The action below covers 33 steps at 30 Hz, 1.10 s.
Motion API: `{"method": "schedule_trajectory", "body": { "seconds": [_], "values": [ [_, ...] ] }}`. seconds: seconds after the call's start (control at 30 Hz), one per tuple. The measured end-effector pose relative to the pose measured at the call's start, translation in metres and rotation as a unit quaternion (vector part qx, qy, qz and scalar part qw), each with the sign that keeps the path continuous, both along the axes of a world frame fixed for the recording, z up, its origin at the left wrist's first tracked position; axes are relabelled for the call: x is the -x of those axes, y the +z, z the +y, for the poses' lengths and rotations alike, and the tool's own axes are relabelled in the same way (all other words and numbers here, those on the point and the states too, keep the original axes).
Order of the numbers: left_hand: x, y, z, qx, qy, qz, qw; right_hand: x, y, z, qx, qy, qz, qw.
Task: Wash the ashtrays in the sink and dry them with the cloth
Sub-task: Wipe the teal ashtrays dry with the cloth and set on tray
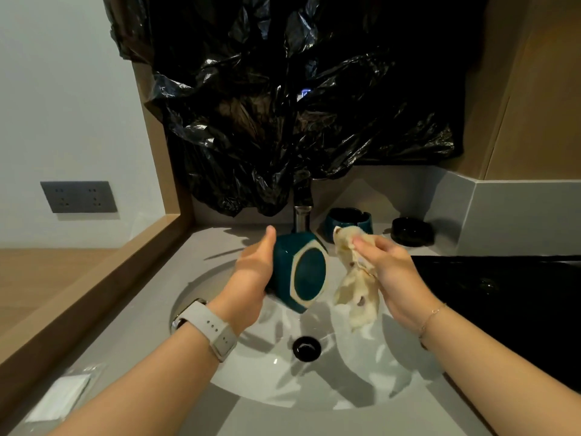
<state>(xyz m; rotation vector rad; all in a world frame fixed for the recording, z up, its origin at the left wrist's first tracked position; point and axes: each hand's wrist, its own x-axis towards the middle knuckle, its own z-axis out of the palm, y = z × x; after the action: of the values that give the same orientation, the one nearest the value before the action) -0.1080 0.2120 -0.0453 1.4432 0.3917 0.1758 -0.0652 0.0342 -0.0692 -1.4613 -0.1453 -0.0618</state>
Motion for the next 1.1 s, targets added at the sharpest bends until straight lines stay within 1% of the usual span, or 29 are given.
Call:
{"method": "schedule_trajectory", "body": {
  "seconds": [0.07, 0.1, 0.13, 0.2, 0.27, 0.33, 0.37, 0.4, 0.43, 0.5, 0.53, 0.63, 0.67, 0.7, 0.73, 0.8, 0.83, 0.87, 0.93, 1.03, 1.1],
  "values": [
    [0.001, -0.003, -0.003, -0.172, -0.004, -0.020, 0.985, 0.005, 0.001, 0.008, 0.001, 0.015, 0.002, 1.000],
    [0.001, -0.005, -0.005, -0.214, -0.007, -0.023, 0.977, 0.008, 0.001, 0.013, 0.018, 0.023, 0.000, 1.000],
    [0.002, -0.006, -0.009, -0.225, -0.014, -0.022, 0.974, 0.011, 0.002, 0.017, 0.036, 0.035, -0.004, 0.999],
    [0.003, -0.010, -0.014, -0.222, -0.020, -0.016, 0.975, 0.020, 0.005, 0.025, 0.069, 0.055, -0.016, 0.996],
    [0.002, -0.011, -0.017, -0.226, -0.004, -0.023, 0.974, 0.029, 0.002, 0.031, 0.119, 0.072, -0.071, 0.988],
    [0.002, -0.013, -0.016, -0.192, 0.004, -0.035, 0.981, 0.039, -0.001, 0.040, 0.177, 0.089, -0.135, 0.971],
    [0.001, -0.013, -0.015, -0.178, 0.005, -0.036, 0.983, 0.039, -0.002, 0.043, 0.195, 0.090, -0.150, 0.965],
    [0.001, -0.014, -0.014, -0.191, 0.004, -0.032, 0.981, 0.037, 0.000, 0.045, 0.201, 0.081, -0.151, 0.964],
    [0.001, -0.015, -0.014, -0.225, 0.007, -0.027, 0.974, 0.032, 0.002, 0.045, 0.193, 0.064, -0.138, 0.969],
    [0.000, -0.017, -0.014, -0.281, 0.014, -0.025, 0.959, 0.025, 0.005, 0.042, 0.170, 0.039, -0.085, 0.981],
    [0.001, -0.017, -0.014, -0.289, 0.012, -0.029, 0.957, 0.027, 0.004, 0.042, 0.179, 0.040, -0.080, 0.980],
    [0.003, -0.018, -0.014, -0.265, 0.001, -0.060, 0.963, 0.037, 0.001, 0.051, 0.236, 0.067, -0.139, 0.959],
    [0.003, -0.019, -0.013, -0.259, -0.001, -0.064, 0.964, 0.038, 0.002, 0.052, 0.245, 0.068, -0.146, 0.956],
    [0.003, -0.018, -0.012, -0.263, -0.004, -0.059, 0.963, 0.033, 0.002, 0.050, 0.241, 0.060, -0.131, 0.960],
    [0.004, -0.017, -0.011, -0.271, -0.007, -0.054, 0.961, 0.027, 0.005, 0.045, 0.224, 0.056, -0.085, 0.969],
    [0.003, -0.011, -0.010, -0.275, -0.010, -0.049, 0.960, 0.019, 0.006, 0.033, 0.167, 0.054, 0.032, 0.984],
    [0.001, -0.009, -0.008, -0.263, -0.007, -0.042, 0.964, 0.018, 0.002, 0.028, 0.150, 0.056, 0.062, 0.985],
    [-0.001, -0.006, -0.005, -0.246, -0.003, -0.035, 0.969, 0.020, 0.000, 0.026, 0.143, 0.054, 0.069, 0.986],
    [-0.001, -0.006, 0.001, -0.229, 0.012, -0.037, 0.973, 0.029, 0.000, 0.030, 0.113, 0.059, 0.049, 0.991],
    [-0.001, -0.006, 0.001, -0.248, 0.009, -0.037, 0.968, 0.034, 0.003, 0.044, 0.104, 0.069, -0.019, 0.992],
    [0.001, -0.004, -0.004, -0.216, -0.005, -0.017, 0.976, 0.035, 0.008, 0.047, 0.098, 0.061, -0.048, 0.992]
  ]
}}
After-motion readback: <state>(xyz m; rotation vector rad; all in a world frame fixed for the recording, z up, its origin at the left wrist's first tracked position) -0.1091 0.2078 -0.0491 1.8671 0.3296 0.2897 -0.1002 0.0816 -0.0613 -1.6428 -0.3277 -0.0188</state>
